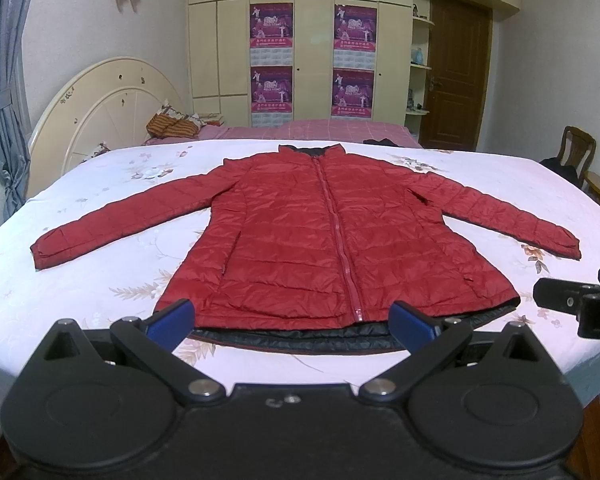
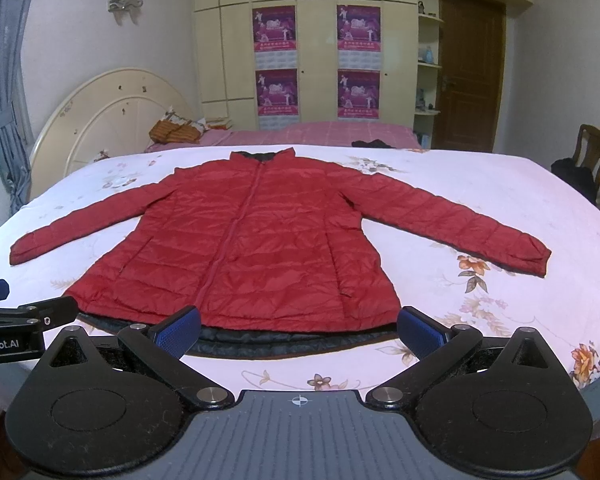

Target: Fold large clothes

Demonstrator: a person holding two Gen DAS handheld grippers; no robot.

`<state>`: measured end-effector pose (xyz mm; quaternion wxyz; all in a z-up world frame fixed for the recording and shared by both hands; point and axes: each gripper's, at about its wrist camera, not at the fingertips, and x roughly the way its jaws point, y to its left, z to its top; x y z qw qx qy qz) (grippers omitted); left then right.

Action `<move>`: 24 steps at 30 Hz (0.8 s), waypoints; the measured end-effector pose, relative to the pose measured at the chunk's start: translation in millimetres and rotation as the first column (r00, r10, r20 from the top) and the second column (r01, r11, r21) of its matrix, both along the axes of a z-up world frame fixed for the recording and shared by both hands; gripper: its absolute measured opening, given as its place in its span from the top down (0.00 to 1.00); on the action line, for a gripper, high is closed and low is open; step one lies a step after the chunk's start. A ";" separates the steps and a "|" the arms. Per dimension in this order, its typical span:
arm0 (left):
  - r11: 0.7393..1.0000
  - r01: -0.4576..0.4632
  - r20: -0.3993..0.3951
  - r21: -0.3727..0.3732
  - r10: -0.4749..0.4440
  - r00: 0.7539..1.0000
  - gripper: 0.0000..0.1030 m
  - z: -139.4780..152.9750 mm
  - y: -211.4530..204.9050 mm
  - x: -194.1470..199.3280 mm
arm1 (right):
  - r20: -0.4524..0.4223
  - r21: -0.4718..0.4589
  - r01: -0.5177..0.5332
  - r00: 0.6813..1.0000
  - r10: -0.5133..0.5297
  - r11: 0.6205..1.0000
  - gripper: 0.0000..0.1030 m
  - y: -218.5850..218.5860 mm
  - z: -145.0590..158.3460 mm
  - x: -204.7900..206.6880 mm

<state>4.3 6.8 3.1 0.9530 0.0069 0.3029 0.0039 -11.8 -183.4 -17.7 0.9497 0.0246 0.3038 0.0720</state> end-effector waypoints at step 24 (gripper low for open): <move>1.000 -0.002 0.000 -0.002 0.002 1.000 0.00 -1.1 2.5 0.2 | 0.000 0.001 0.000 1.000 0.000 1.000 0.00 0.1 0.2 -0.2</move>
